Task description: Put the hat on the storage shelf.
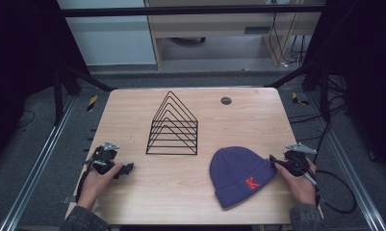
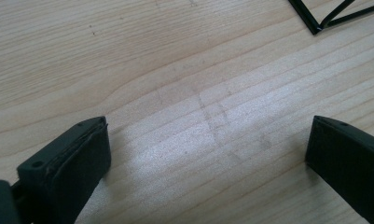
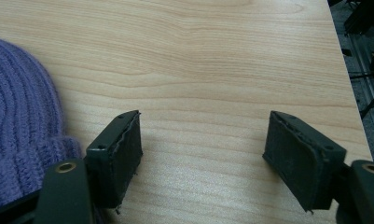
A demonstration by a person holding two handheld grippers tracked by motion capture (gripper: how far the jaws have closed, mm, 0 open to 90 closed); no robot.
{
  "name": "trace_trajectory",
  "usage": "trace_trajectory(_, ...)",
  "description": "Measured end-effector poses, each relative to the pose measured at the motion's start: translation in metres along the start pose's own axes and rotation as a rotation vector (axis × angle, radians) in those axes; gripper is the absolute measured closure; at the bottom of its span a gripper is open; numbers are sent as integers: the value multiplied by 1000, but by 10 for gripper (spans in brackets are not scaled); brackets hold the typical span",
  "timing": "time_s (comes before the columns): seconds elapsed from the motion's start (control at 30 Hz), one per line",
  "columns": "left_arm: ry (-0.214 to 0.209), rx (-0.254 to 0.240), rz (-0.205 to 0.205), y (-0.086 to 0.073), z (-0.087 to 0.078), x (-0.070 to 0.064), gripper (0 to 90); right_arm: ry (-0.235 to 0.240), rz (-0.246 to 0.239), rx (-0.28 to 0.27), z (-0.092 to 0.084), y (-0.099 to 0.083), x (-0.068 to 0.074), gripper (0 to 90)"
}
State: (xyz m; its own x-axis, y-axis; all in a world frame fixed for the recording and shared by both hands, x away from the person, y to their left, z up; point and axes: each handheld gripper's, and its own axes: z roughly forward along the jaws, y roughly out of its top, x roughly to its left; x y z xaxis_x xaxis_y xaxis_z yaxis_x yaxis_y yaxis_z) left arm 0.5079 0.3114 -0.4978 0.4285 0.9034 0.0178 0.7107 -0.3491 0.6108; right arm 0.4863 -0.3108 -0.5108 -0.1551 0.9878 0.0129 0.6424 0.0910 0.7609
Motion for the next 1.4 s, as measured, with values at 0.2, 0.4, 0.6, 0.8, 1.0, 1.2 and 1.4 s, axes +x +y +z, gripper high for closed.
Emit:
trace_trajectory(0.2,3,5,-4,0,0,-1,0,-7,2,23,0,2,0,206)
trace_trajectory(0.4,3,7,-5,0,0,-2,0,10,-8,-25,-17,15,11,188)
trace_trajectory(0.6,-5,7,8,0,0,-5,0,66,-116,-55,-34,42,51,247)
trace_trajectory(0.8,-6,10,9,1,0,-5,0,155,-211,-21,-39,62,86,276)
trace_trajectory(1.0,-15,14,20,1,-1,-6,0,255,-349,71,-23,89,137,330)
trace_trajectory(1.2,-18,16,26,1,-1,-6,0,272,-379,157,8,92,156,389)
trace_trajectory(1.4,-22,16,27,2,0,-7,0,277,-384,213,26,91,163,407)
